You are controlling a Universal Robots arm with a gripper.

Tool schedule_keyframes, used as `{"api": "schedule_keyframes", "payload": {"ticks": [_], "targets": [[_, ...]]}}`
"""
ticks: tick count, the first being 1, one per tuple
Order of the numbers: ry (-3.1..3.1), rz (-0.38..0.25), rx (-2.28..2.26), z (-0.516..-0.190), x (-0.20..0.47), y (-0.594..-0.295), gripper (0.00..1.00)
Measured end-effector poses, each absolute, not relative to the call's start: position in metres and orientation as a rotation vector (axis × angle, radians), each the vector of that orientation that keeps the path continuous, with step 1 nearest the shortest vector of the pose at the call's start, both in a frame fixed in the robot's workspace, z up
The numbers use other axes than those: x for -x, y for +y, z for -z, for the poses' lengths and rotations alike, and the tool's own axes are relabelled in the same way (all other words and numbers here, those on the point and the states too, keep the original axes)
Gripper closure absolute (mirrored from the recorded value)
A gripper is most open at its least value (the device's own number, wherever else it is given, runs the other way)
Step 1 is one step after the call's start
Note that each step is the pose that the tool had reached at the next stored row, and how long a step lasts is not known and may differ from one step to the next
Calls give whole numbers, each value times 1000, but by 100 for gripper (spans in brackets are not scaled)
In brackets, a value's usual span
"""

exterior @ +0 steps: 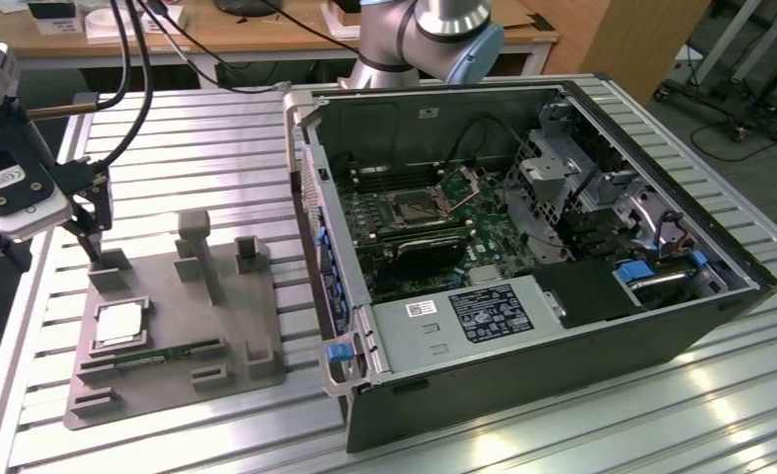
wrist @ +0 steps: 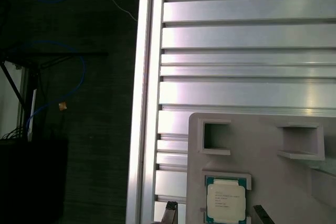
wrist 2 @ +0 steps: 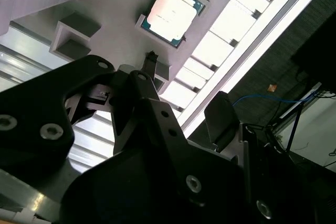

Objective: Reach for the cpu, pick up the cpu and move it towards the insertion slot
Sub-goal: 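Pick up the cpu and move it towards the insertion slot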

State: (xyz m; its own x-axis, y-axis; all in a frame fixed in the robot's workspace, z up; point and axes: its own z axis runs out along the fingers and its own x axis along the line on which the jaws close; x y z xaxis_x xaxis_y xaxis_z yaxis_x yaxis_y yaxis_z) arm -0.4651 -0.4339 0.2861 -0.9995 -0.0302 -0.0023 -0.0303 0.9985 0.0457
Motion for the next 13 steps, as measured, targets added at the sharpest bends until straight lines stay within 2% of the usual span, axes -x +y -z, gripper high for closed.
{"api": "schedule_keyframes", "payload": {"ticks": [13], "targets": [[3139, -72, 48, -275, 464, -439, 36]]}}
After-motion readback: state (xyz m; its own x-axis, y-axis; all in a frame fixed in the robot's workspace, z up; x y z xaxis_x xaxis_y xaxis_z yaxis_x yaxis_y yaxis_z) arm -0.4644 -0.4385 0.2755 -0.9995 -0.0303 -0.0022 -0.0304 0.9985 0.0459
